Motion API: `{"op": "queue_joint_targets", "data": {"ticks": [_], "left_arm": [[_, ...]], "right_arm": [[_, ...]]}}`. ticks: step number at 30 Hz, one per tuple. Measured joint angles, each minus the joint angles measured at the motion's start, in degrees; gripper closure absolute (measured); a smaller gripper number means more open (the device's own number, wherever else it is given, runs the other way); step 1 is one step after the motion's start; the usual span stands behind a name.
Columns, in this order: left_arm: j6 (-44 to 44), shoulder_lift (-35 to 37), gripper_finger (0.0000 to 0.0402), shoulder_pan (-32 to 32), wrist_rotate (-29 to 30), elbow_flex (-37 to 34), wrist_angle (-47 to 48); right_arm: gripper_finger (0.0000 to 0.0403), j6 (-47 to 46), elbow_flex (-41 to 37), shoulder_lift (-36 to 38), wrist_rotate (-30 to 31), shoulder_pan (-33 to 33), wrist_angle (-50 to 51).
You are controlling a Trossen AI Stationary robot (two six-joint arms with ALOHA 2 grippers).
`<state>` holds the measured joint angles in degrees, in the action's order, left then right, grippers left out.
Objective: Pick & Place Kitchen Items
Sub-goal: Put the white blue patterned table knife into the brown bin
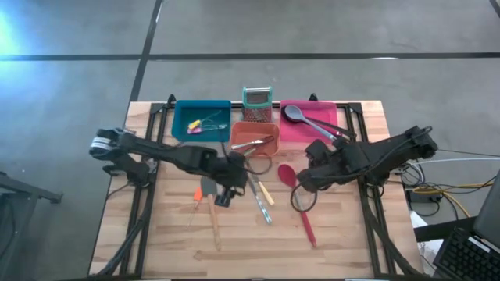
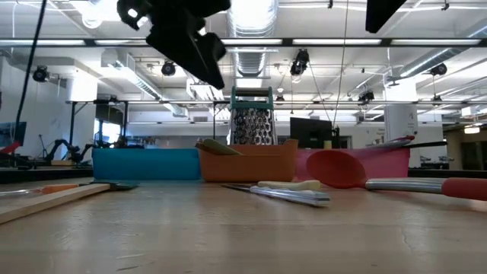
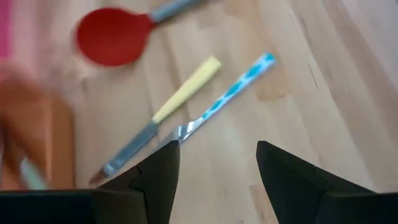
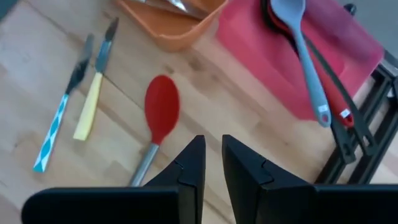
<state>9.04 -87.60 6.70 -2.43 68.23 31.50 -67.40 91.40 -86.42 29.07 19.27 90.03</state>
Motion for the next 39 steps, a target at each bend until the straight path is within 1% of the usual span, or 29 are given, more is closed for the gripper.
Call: {"op": "queue_joint_targets", "data": {"ticks": [3, 6, 10, 12, 17, 19, 21, 24, 26, 30, 33, 36, 39], "left_arm": [[7.1, -4.3, 0.0184, 0.4, -0.4, 3.7, 0.4], [9.3, -8.6, 0.0184, 0.6, -1.3, 8.5, 0.5], [13.7, -14.2, 0.0184, 1.0, -4.2, 14.6, 0.7], [16.6, -17.0, 0.0184, 1.3, -5.8, 17.6, 1.9], [23.1, -23.7, 0.0184, 2.1, -9.7, 24.4, 8.2], [22.9, -26.0, 0.0184, 2.3, -10.1, 26.0, 8.8], [19.4, -28.4, 0.0184, 2.3, -9.7, 27.8, 8.7], [12.5, -31.5, 0.0184, 2.0, -7.6, 30.3, 8.0], [10.7, -33.1, 0.0184, 2.0, -6.6, 31.4, 7.7], [11.3, -35.5, 0.0184, 2.6, -6.4, 31.7, 5.7], [13.4, -37.0, 0.0184, 3.2, -4.6, 31.7, 5.6], [13.8, -38.0, 0.0184, 3.4, -4.2, 31.0, 5.9], [12.0, -37.9, 0.0184, 3.6, -6.4, 30.3, 7.9]], "right_arm": [[0.0355, 0.3, -1.0, 3.1, 1.7, 0.0, 0.0], [0.0355, 0.3, -2.2, 7.0, 2.6, 0.0, 0.0], [0.0353, 0.0, -4.1, 12.8, 4.7, 0.0, 0.0], [0.0353, 0.1, -4.9, 15.6, 5.7, 0.0, 0.0], [0.0353, 0.0, -7.3, 21.7, 6.0, 0.0, 0.0], [0.0353, -0.5, -8.3, 23.9, 7.1, 0.0, 0.0], [0.0353, -1.8, -9.1, 25.7, 8.1, 0.0, 0.0], [0.0354, -2.9, -10.2, 27.3, 8.9, 0.0, -0.1], [0.0355, -2.8, -11.0, 28.0, 8.9, 0.0, -0.1], [0.0355, -2.6, -13.1, 29.0, 9.1, 0.0, 0.0], [0.0355, -2.6, -14.1, 29.4, 9.1, 0.0, 0.0], [0.0355, -3.0, -15.0, 29.4, 8.8, 0.0, -0.1], [0.0355, -3.0, -15.8, 29.3, 8.6, 0.0, -0.2]]}}
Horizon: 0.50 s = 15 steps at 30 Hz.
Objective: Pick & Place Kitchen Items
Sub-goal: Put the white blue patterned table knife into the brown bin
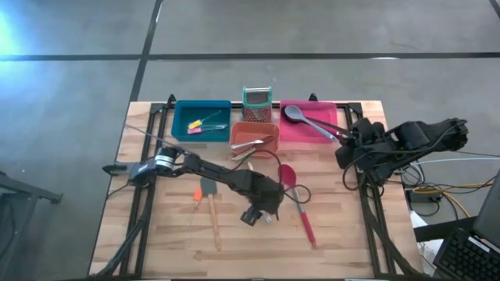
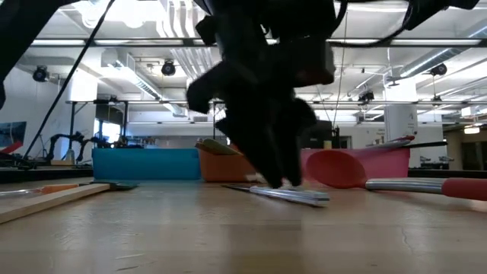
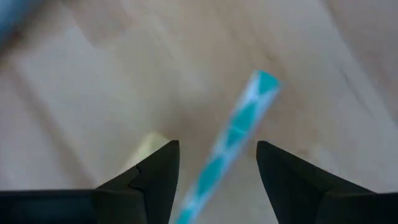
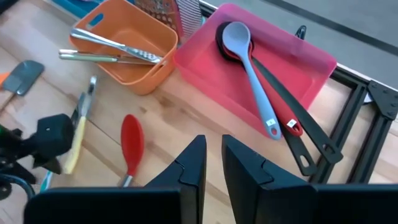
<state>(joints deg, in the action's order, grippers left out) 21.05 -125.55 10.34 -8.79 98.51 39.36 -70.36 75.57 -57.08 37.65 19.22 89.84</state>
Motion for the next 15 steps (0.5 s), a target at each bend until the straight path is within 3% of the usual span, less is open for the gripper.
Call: {"op": "queue_joint_targets", "data": {"ticks": [5, 15], "left_arm": [[-5.2, 0.0, 0.0184, 0.2, -5.8, -0.4, 6.3], [-16.9, 0.2, 0.0184, 0.3, -7.2, -0.4, 13.9]], "right_arm": [[0.0355, 0.0, -0.5, 0.0, -0.1, 0.0, -0.1], [0.0355, 0.0, -0.6, 0.0, -0.2, 0.0, -0.1]]}}
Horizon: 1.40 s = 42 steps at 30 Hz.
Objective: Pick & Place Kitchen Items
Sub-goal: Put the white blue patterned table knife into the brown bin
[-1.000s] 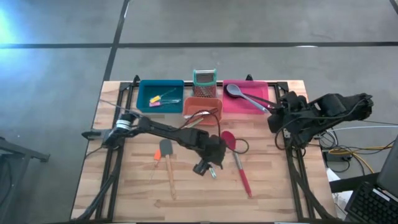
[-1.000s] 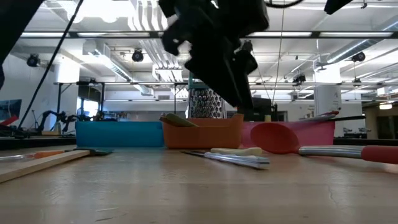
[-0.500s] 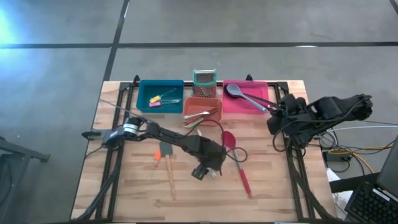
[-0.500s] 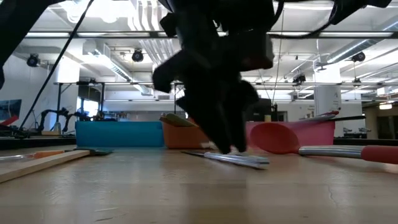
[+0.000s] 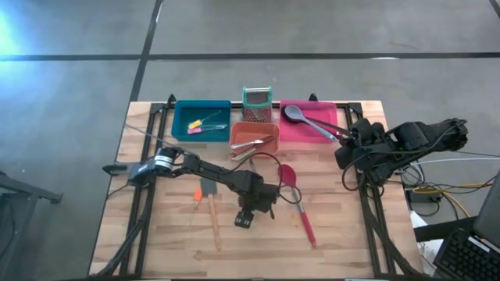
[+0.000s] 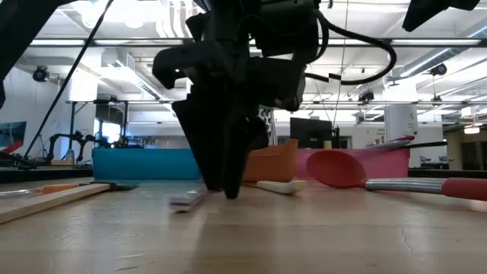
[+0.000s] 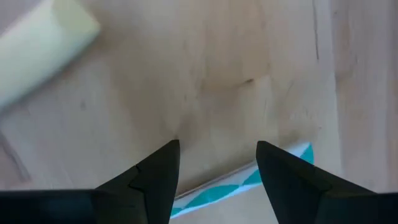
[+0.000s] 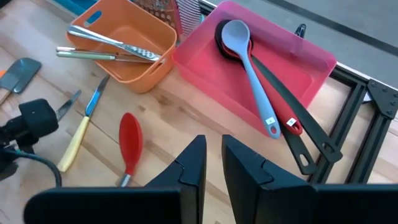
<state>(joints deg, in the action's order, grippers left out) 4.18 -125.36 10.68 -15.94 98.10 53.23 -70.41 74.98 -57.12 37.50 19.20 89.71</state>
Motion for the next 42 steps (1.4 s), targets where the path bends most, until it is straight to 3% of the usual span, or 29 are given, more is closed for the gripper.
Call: {"op": "queue_joint_targets", "data": {"ticks": [6, 11, 14, 18, 21, 25, 34, 42], "left_arm": [[-7.1, 1.0, 0.0184, 0.3, 0.6, -0.9, 1.9], [-11.6, 6.4, 0.0184, 1.3, 9.4, -1.1, 3.4], [-23.0, 10.9, 0.0184, 1.8, 15.1, -1.7, 3.1], [-47.2, 15.5, 0.0184, 2.1, 21.7, -3.0, 2.9], [-62.3, 17.2, 0.0186, 2.2, 22.2, -4.3, 3.2], [-71.9, 16.8, 0.0203, 3.0, 21.0, -6.4, 3.2], [-81.0, 16.4, 0.0248, 5.5, 18.5, -12.0, -4.5], [-87.6, 16.1, 0.0233, 7.3, 13.6, -17.9, -12.7]], "right_arm": [[0.0355, 0.5, 0.0, 0.0, 0.0, 0.0, 0.0], [0.0355, 1.4, 0.0, 0.0, 0.0, 0.0, 0.0], [0.0355, 1.5, 0.0, 0.0, 0.1, 0.0, 0.0], [0.0355, 1.6, -0.2, 0.0, 0.4, 0.0, 0.0], [0.0355, 1.6, -0.3, -0.1, 1.5, 0.0, 0.0], [0.0355, 1.5, -0.3, 0.0, 1.6, -0.1, 0.0], [0.0355, 2.1, -0.3, 0.0, 1.5, -0.1, 0.1], [0.0355, 4.0, -0.3, 0.1, 1.5, -0.1, 0.3]]}}
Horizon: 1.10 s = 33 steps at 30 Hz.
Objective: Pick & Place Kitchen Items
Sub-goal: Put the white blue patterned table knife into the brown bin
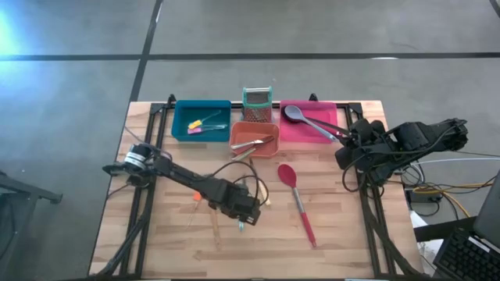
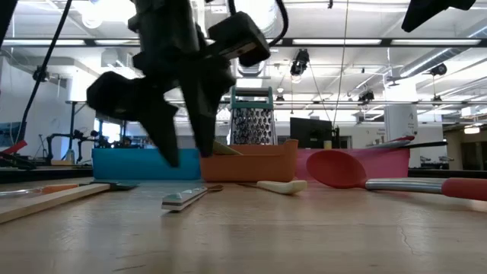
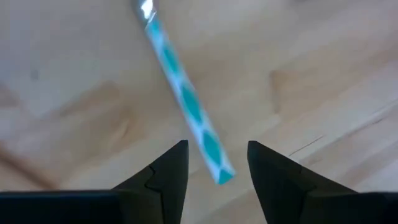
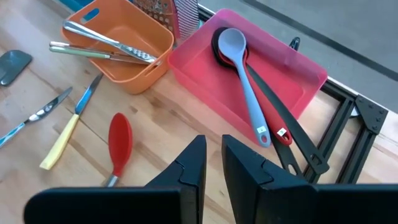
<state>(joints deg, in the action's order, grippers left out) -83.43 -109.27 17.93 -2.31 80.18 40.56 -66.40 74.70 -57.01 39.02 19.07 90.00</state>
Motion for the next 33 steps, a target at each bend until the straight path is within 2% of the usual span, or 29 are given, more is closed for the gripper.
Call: {"op": "queue_joint_targets", "data": {"ticks": [8, 18, 24, 31, 33], "left_arm": [[1.0, -2.3, 0.0201, 0.7, -0.9, -1.9, -4.7], [1.2, -8.5, 0.022, 0.4, -2.9, -1.7, -4.6], [4.7, -11.0, 0.0265, 0.0, -2.5, -1.7, -2.1], [10.9, -11.3, 0.0362, -1.3, -2.4, -2.5, -1.5], [13.7, -11.1, 0.0366, -1.7, -2.9, -2.4, -1.4]], "right_arm": [[0.0355, 2.7, 0.0, 0.0, 0.0, 0.0, 0.0], [0.0355, 3.4, 0.0, 2.1, -0.1, 0.0, 0.0], [0.0355, 3.2, 0.0, 4.4, 0.0, 0.0, 0.0], [0.0355, 3.6, 0.0, 6.6, 1.7, 0.0, 0.0], [0.0355, 4.0, 0.0, 7.1, 1.8, 0.0, 0.0]]}}
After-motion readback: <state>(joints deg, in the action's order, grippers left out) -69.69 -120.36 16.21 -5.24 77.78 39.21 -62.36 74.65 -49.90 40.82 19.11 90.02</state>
